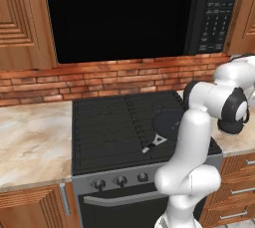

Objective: Pick the kettle from the counter and place it on a stove burner. Then turn the burner on.

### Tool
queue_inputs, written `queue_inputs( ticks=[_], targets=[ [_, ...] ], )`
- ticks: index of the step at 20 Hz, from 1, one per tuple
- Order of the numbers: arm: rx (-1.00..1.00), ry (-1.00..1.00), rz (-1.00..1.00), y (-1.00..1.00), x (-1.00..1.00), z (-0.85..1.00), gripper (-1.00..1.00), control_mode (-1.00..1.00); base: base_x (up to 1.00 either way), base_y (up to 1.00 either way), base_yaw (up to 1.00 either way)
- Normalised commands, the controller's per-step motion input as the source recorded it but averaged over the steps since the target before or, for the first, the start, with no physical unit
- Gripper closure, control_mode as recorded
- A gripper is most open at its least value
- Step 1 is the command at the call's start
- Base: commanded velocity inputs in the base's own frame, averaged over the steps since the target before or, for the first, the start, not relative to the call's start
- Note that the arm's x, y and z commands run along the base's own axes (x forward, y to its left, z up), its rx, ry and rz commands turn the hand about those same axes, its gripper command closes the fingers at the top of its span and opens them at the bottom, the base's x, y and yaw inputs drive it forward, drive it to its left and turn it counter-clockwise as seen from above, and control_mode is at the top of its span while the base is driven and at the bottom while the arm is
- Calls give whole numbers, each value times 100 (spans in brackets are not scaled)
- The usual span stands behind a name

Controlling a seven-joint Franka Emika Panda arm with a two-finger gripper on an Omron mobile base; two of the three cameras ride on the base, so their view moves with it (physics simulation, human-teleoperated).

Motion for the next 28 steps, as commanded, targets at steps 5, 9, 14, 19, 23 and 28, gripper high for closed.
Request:
queue_inputs(
  ticks=[5, 9, 14, 19, 23, 28],
  targets=[
    [-3, 7, 0, 6, 0, -27, -100, -100, 0, 0, 0],
    [0, 5, 0, 13, 0, -27, -100, -100, 0, 0, 0],
    [0, 0, 0, 18, 1, -18, -100, -100, 0, 0, 0],
    [0, 0, 0, 14, 1, -12, -100, -100, 0, 0, 0],
    [0, 0, 0, 14, 0, -12, -100, -100, 0, 0, 0],
    [0, 0, 0, 8, 0, -13, -100, -100, 0, 0, 0]
  ],
)
